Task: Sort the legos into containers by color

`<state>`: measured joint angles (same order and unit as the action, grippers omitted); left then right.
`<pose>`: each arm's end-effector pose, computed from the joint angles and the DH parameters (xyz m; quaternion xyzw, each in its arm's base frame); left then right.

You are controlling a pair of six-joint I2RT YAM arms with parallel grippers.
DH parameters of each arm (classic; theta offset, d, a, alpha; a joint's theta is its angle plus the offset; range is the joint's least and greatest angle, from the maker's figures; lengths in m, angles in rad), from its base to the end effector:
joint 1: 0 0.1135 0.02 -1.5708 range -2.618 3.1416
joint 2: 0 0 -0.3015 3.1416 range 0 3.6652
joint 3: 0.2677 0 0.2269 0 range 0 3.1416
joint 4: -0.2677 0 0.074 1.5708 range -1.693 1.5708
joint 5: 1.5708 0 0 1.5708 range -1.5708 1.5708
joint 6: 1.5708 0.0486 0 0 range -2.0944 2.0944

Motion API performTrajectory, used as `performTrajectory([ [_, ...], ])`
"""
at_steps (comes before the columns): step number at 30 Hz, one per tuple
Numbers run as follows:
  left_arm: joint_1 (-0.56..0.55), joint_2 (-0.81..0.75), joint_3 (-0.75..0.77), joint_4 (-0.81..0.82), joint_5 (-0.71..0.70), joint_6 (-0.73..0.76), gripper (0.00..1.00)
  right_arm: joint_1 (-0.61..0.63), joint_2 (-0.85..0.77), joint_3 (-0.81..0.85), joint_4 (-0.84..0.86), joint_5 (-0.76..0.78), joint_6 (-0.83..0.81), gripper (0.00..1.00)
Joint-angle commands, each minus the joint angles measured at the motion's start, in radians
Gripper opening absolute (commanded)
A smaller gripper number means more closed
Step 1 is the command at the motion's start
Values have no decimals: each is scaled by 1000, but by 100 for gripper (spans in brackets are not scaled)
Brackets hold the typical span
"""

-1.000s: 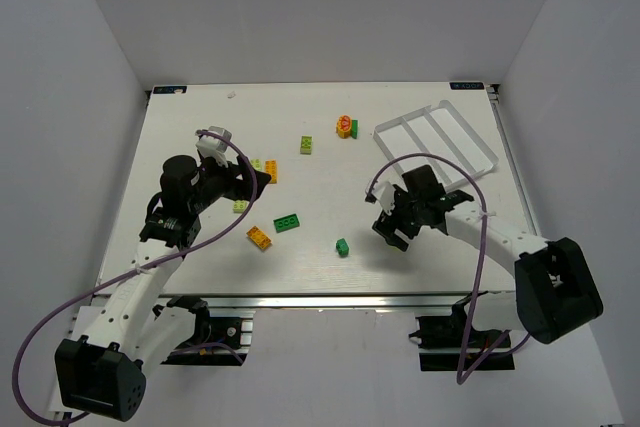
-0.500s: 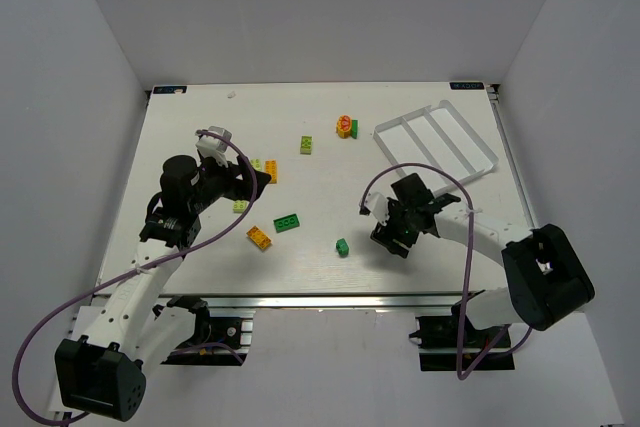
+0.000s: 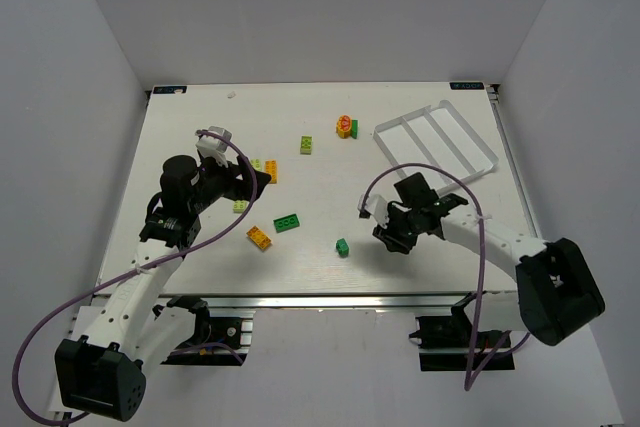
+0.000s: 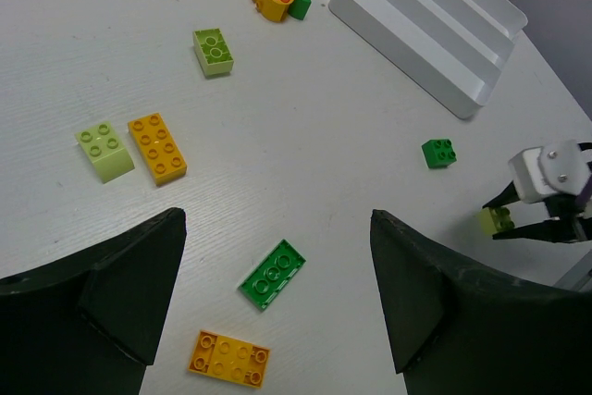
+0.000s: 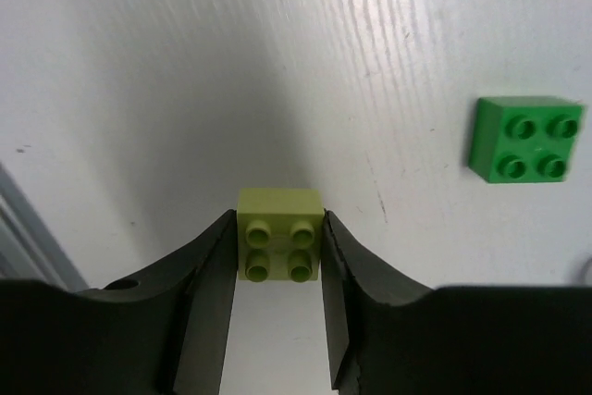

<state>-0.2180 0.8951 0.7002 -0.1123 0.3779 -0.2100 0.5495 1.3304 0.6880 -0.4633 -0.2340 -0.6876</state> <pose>0.1634 -0.0546 0.3292 0.1141 0.7922 -0.2713 0.5347 0.1764 0.1213 0.2149 -0.5823 0.7718 0.0975 0.2362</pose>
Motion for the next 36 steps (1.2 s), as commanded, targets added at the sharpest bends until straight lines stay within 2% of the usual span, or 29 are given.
performTrajectory([
  [1,2,-7,21,2,13,8,90,-5,-100,113,-60,-122,5,11],
  [6,2,-5,21,0,9,9,90,-45,-123,199,36,16,94,5],
  [7,2,-4,21,-1,7,9,90,-60,-119,203,61,41,103,1],
  [12,2,1,21,-6,0,9,90,-124,-47,246,187,180,203,0],
  [15,2,7,19,-6,0,11,90,-201,2,283,258,194,255,0],
  [20,2,10,21,-6,1,12,90,-304,163,415,216,183,289,0],
  [23,2,10,21,-6,1,12,90,-330,237,455,210,183,287,7],
  [27,2,13,21,-3,3,11,90,-349,302,478,199,171,278,36],
  [29,2,13,21,-6,3,12,90,-355,337,499,190,168,277,43],
  [30,2,18,21,-4,1,12,90,-364,348,508,184,165,277,51],
  [36,2,36,21,-10,-17,15,90,-378,351,518,161,130,270,70],
])
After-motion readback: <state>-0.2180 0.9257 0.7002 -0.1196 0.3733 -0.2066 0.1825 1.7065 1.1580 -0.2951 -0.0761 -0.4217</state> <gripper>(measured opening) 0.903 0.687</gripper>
